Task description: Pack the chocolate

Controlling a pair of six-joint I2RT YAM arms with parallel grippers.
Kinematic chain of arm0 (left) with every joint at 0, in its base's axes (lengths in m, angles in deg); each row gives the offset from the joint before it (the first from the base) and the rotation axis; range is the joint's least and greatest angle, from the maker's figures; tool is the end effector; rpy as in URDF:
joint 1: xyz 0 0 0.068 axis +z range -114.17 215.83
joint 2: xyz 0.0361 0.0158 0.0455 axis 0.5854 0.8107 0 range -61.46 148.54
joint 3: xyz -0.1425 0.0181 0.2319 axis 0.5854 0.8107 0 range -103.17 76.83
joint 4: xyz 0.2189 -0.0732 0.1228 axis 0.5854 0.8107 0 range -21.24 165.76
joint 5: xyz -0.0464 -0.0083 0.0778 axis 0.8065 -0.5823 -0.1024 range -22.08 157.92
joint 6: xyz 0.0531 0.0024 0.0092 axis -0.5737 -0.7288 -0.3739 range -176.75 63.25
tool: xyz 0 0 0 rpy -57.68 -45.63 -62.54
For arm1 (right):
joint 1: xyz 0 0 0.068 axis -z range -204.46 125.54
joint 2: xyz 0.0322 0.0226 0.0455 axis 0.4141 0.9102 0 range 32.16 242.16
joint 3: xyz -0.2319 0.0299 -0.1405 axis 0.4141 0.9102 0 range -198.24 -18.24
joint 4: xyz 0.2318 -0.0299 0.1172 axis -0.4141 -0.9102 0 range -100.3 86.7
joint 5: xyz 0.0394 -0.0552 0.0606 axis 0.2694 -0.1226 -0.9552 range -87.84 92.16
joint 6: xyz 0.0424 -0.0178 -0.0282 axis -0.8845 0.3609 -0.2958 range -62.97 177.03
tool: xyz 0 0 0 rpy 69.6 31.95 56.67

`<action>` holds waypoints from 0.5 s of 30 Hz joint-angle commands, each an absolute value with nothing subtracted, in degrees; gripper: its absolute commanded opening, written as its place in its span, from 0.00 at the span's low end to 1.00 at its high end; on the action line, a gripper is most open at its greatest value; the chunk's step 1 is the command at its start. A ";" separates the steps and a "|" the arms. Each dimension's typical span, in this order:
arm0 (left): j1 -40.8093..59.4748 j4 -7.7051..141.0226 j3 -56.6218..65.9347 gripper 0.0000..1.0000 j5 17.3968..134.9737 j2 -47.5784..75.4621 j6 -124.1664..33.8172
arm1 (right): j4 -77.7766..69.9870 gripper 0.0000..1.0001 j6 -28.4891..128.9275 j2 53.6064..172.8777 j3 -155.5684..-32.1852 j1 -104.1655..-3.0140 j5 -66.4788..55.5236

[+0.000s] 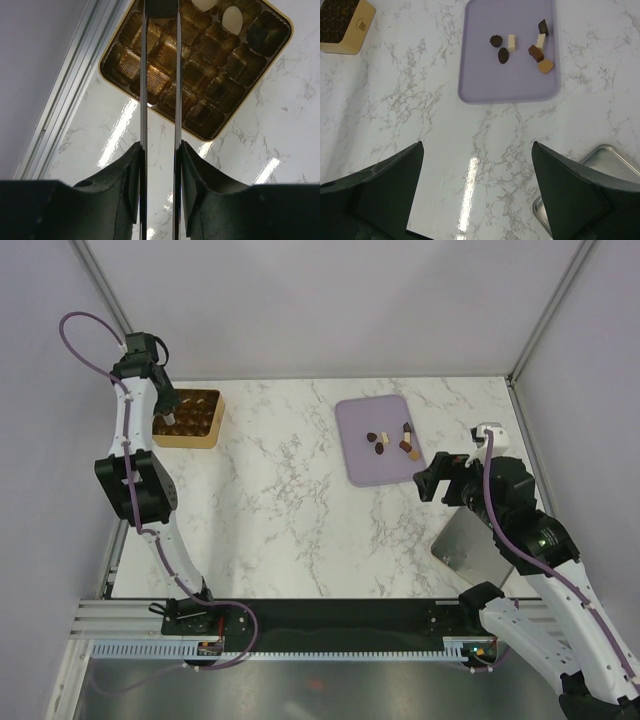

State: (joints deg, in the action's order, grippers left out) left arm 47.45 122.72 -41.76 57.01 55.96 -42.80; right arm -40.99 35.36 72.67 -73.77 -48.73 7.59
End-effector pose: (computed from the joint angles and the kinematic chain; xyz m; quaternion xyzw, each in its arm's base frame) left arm 0.4407 0.0976 0.3260 -0.2384 0.9134 0.0836 0.3193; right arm 0.1302 0.0550 0.3642 0.0074 0.8318 0.1798 0.5252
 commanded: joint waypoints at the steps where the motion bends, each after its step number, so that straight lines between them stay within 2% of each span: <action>1: 47.17 121.32 -45.87 0.40 55.44 57.45 -44.62 | -38.63 0.98 35.50 73.21 -75.28 -48.90 7.97; 15: 48.05 120.36 -48.50 0.47 53.86 62.11 -46.29 | -38.63 0.98 35.76 73.56 -75.90 -48.81 8.93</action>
